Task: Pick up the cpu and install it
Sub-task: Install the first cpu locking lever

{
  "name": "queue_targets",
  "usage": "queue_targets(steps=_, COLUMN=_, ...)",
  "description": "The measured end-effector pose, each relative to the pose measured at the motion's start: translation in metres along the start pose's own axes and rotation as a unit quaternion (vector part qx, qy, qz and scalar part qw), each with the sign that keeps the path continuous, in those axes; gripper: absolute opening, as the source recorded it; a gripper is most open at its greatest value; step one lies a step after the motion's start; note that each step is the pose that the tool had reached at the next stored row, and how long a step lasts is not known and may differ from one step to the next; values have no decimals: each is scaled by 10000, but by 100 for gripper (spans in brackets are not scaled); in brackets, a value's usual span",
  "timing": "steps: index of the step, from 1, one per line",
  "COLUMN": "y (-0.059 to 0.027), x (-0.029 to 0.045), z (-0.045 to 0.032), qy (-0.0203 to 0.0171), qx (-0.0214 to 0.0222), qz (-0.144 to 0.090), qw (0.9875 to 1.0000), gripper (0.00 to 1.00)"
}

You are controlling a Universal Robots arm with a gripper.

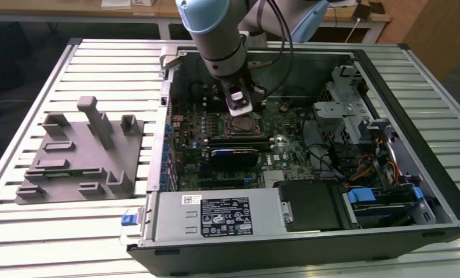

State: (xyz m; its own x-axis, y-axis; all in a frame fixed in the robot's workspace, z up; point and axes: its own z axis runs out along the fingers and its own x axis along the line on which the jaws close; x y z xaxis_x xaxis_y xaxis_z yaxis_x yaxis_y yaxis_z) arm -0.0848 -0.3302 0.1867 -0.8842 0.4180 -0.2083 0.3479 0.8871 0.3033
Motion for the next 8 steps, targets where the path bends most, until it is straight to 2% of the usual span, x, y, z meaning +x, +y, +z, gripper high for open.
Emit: queue_targets(steps=8, y=-8, x=-11, z=0, qy=4, qx=-10, qz=4, qw=10000, gripper=11)
